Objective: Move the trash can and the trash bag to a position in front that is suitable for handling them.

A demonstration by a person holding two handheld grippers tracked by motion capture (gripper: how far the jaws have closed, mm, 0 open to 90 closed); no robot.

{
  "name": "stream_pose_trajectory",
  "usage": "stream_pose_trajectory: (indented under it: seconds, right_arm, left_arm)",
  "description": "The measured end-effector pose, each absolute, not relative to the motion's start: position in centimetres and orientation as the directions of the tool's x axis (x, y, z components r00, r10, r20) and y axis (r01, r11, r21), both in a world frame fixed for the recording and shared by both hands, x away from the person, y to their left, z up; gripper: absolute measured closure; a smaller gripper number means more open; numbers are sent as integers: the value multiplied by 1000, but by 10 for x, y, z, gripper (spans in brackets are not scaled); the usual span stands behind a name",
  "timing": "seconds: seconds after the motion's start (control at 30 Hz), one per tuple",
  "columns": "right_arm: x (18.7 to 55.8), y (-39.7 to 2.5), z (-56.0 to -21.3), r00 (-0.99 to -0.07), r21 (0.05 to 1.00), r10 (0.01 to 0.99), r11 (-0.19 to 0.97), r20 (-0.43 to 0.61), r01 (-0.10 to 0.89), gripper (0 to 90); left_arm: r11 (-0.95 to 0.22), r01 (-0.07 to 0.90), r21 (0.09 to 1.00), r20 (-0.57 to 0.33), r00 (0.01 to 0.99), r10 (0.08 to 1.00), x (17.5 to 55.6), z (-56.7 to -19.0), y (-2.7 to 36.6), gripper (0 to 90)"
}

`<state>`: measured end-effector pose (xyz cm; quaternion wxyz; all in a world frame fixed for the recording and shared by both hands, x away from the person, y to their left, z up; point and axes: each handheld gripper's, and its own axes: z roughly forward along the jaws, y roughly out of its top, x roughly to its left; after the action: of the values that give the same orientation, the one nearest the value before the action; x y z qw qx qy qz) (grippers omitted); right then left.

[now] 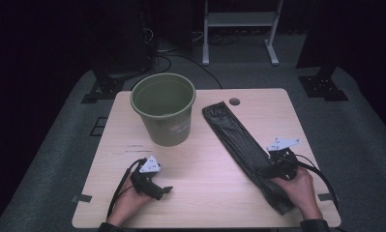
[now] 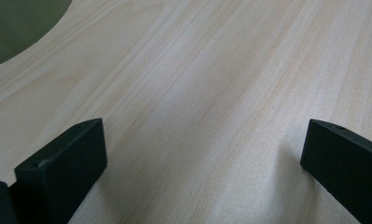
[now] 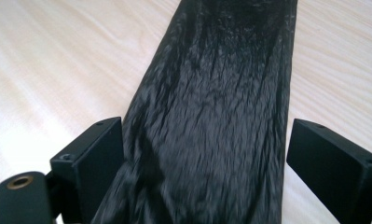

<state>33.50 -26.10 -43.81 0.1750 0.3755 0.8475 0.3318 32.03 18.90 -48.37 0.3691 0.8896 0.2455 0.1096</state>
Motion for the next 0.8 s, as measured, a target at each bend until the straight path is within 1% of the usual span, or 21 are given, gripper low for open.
stream_pose_trajectory:
  seconds: [0.13, 0.23, 0.37, 0.53, 0.6, 0.67, 0.73, 0.77, 0.8]
  right_arm:
    - [357, -249, -449, -640, 710, 768, 464, -25, 529, 94]
    - [366, -247, -454, -630, 713, 776, 453, -20, 535, 95]
    - [379, -245, -470, -617, 682, 786, 467, -29, 562, 95]
    - [380, -241, -477, -636, 677, 770, 488, -37, 551, 94]
    - [380, -241, -479, -637, 683, 770, 478, -23, 553, 94]
    - [380, -242, -480, -639, 687, 769, 475, -21, 550, 95]
    - [380, -244, -482, -632, 694, 775, 450, 9, 562, 95]
    - [378, -246, -485, -638, 720, 770, 437, 11, 540, 95]
    - [378, -246, -485, -638, 720, 770, 437, 11, 540, 95]
  left_arm:
    - [-607, 356, 711, 14, 855, 518, 320, -484, 189, 0]
    - [-607, 356, 711, 14, 855, 518, 320, -484, 189, 0]
    - [-604, 359, 711, 15, 852, 524, 321, -484, 188, 0]
    - [-597, 373, 710, 15, 840, 542, 321, -483, 187, 0]
    - [-587, 366, 722, 16, 839, 544, 321, -481, 188, 0]
    - [-558, 372, 742, -5, 835, 550, 321, -477, 189, 0]
    - [-566, 378, 732, -6, 835, 550, 322, -471, 189, 0]
    - [-568, 378, 731, -4, 835, 551, 322, -469, 189, 0]
    - [-560, 382, 735, -11, 833, 554, 322, -465, 190, 0]
